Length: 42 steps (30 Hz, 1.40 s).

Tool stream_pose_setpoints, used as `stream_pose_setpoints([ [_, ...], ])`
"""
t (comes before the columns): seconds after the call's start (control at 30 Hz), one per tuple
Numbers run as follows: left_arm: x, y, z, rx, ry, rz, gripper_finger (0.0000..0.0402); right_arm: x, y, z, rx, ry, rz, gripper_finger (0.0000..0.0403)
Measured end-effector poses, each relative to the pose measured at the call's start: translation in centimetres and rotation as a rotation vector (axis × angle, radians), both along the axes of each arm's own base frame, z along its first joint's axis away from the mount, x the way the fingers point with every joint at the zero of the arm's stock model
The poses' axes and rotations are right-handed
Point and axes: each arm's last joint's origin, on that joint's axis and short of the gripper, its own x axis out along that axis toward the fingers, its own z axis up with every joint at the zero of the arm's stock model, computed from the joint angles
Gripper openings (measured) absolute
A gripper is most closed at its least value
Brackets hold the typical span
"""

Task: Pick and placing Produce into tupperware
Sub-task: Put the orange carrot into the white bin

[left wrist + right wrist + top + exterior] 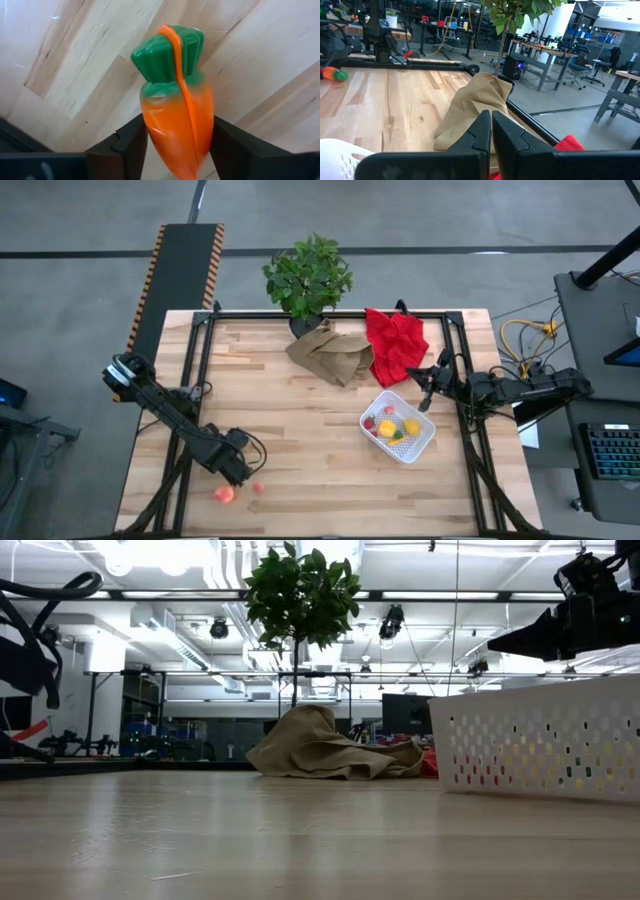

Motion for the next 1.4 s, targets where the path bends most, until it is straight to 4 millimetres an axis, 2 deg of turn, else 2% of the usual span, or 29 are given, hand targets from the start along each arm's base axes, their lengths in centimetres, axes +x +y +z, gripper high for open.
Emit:
stream_pose_setpoints([
  [0.3,0.3,0.3,0.1,0.044,-0.067,-0.066,0.0151,0.0,0.0,0.0,0.000,0.000,-0.008,0.0009],
  [0.57,2.3,1.1,0.7,0.129,-0.300,-0.141,0.0150,0.0,0.0,0.1,0.001,-0.007,-0.009,0.0009],
  [0.77,6.8,2.7,1.7,0.155,-0.597,-0.287,0.0150,0.0,0.0,0.2,0.001,-0.019,-0.009,0.0009],
  [0.93,11.3,5.1,3.1,0.228,-0.885,-0.428,0.0149,0.0,0.0,0.3,-0.003,-0.029,-0.018,0.0009],
  [1.1,14.9,7.8,4.8,0.294,-1.120,-0.540,0.0149,-0.1,-0.1,0.3,-0.004,-0.028,-0.053,0.0009],
  [1.23,17.5,9.6,5.5,0.317,-1.186,-0.596,0.0149,-0.1,-0.1,0.3,-0.009,-0.025,-0.056,0.0009],
  [1.4,21.2,10.8,5.7,0.343,-1.202,-0.680,0.0149,-0.2,-0.4,0.3,-0.011,-0.027,-0.156,0.0009],
])
